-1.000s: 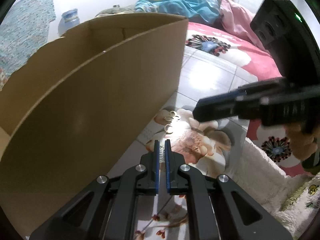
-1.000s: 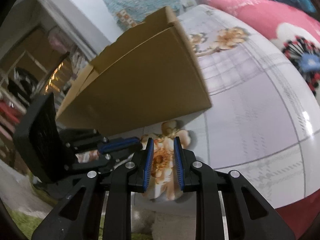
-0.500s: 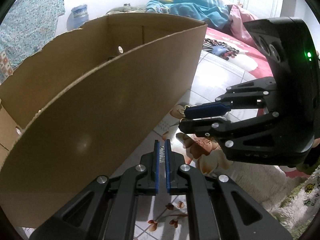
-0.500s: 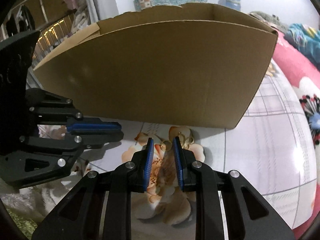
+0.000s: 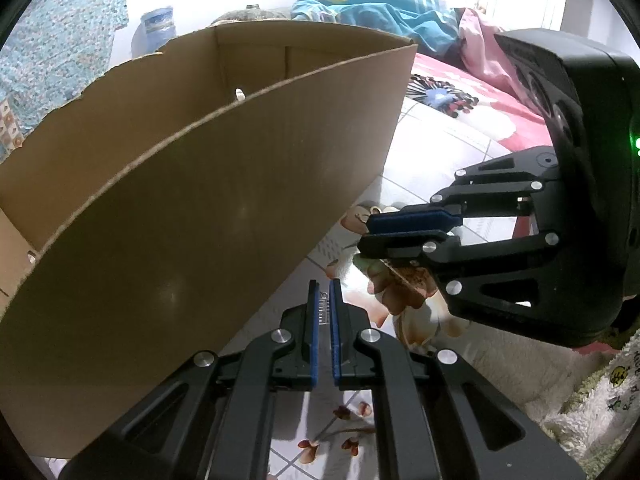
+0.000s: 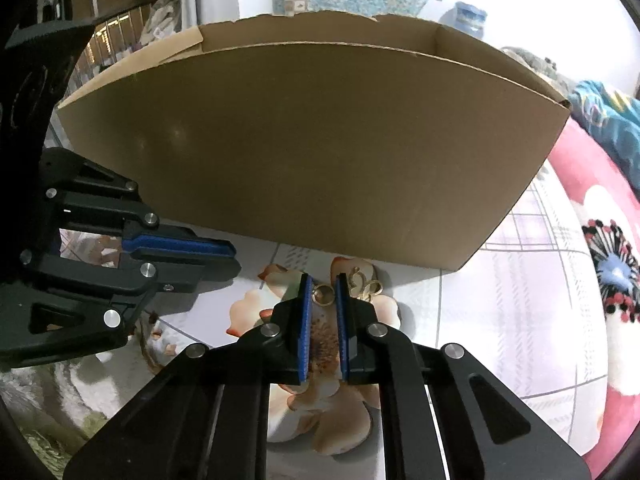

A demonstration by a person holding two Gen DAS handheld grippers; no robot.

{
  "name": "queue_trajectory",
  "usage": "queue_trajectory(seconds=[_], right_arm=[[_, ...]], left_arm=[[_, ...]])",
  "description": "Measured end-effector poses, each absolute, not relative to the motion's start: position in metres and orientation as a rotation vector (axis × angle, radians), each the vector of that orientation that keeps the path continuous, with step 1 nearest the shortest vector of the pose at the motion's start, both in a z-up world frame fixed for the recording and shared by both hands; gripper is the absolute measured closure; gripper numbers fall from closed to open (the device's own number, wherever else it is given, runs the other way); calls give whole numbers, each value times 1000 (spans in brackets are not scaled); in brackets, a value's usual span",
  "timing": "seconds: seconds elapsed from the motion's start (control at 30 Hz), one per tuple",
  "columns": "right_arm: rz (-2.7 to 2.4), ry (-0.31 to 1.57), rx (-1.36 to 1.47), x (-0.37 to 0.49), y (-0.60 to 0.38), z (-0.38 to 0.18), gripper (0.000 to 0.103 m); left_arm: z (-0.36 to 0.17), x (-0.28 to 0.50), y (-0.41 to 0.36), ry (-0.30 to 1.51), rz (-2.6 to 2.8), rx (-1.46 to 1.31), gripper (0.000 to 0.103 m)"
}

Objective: Organize jewelry
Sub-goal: 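Carry the earring with the left gripper over the box while the right carries the ring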

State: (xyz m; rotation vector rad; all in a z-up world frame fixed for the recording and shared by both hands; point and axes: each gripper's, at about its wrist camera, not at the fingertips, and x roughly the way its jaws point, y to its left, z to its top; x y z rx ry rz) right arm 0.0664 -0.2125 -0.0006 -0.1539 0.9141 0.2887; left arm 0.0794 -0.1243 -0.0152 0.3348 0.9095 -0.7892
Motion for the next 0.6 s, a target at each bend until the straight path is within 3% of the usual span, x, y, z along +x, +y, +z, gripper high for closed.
queue_trajectory(seconds=[0.3,0.6], right_arm=[[279,861,-118,52,-222,20,93],[309,710,-8,41,-244,78,93]], left_arm=[[-1,73,-125,884,-791,330,99],[68,69,-111,753,-848,202,99]])
